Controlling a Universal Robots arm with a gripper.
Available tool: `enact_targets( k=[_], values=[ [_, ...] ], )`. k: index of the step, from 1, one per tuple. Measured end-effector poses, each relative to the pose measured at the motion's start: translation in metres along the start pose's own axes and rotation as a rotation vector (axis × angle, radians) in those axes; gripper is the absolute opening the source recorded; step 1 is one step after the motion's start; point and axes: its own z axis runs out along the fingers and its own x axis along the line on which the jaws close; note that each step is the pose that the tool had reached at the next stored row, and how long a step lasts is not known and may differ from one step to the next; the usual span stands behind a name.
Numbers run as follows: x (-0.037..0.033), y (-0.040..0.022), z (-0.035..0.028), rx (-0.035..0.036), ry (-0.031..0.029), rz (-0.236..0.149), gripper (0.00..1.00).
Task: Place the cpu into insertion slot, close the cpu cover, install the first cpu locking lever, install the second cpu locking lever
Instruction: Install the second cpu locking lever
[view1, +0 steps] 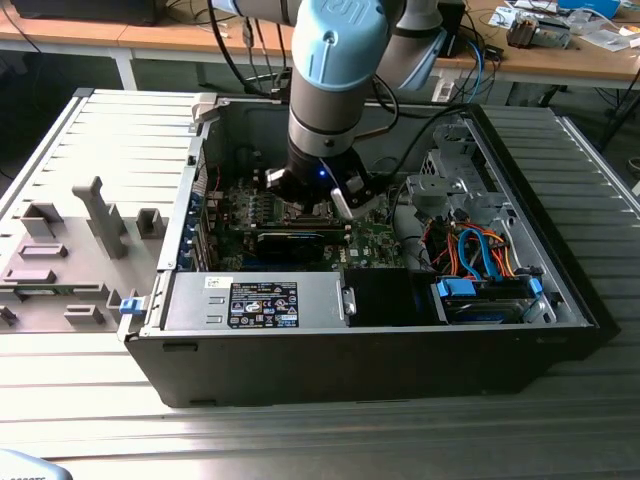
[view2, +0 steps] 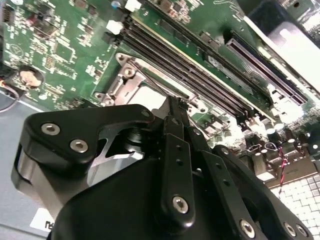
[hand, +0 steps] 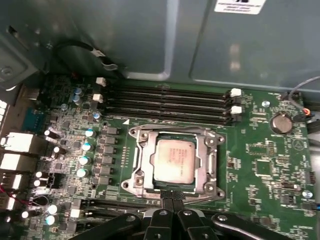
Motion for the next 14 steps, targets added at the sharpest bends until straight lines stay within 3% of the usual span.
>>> enact_targets(
  k=[14],
  values=[
    [0.0294,-0.0004,0.0113,-0.0002,-0.0002,0.0,0.11]
  ],
)
